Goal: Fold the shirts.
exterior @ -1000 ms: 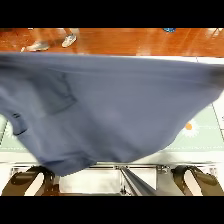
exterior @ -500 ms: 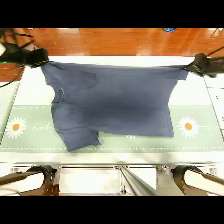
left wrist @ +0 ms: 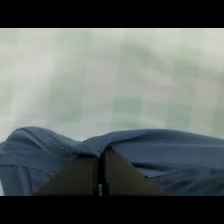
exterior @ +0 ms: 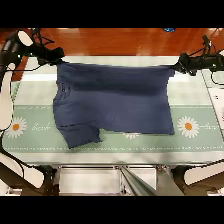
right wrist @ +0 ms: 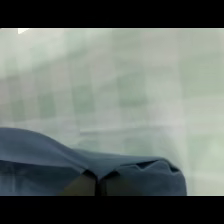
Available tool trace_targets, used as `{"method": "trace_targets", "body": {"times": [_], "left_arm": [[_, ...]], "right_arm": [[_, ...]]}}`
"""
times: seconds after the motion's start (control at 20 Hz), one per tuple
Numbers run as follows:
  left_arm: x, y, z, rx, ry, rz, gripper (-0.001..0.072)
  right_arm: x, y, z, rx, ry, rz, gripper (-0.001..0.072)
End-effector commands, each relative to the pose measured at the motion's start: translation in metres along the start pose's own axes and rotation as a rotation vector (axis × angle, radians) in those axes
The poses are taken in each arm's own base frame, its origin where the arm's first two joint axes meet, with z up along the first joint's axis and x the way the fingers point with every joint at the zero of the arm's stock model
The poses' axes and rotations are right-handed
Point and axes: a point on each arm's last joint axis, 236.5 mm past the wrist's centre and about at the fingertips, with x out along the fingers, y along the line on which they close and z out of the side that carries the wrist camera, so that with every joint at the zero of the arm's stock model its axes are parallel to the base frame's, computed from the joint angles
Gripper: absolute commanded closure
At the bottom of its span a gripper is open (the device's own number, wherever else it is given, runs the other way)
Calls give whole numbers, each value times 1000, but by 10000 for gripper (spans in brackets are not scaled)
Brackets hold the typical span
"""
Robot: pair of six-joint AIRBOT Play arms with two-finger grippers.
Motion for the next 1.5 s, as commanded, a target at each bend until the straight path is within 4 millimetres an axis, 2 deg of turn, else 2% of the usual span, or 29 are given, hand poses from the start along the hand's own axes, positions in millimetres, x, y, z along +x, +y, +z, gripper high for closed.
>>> {"method": "trace_targets", "body": {"times": [0.0,0.1,0.2,0.4,0.55,0.75,0.8,0.85,0.9,1.0,1.25,1.35,1.45], "left_arm": [[-16,4,-30,85,155,-21,685],[-35,16,-56,140,272,-22,685],[-38,30,-81,108,364,-16,685],[-4,40,-144,67,527,-13,685],[13,43,-172,53,577,-8,685],[17,45,-172,43,574,-5,683],[17,46,-172,25,574,1,669],[15,46,-174,15,584,2,488],[11,46,-178,24,603,0,195],[0,52,-177,17,609,4,197],[-51,64,-144,-14,471,12,197],[-68,65,-142,-18,421,17,197],[-80,67,-151,-37,353,23,198]], "right_arm": [[-7,-2,-21,-29,102,19,684],[-18,-11,-46,-69,209,-9,685],[-22,-33,-70,-80,310,-84,685],[0,-49,-96,-32,344,-87,685],[14,-54,-110,-20,362,-94,684],[24,-52,-116,-17,361,-91,684],[24,-52,-114,-2,351,-94,634],[24,-53,-114,28,351,-104,396],[22,-53,-116,36,359,-102,305],[8,-54,-113,44,354,-102,305],[-66,-66,-96,29,253,-183,305],[-85,-68,-102,36,208,-206,305],[-95,-69,-118,30,157,-222,306]]}}
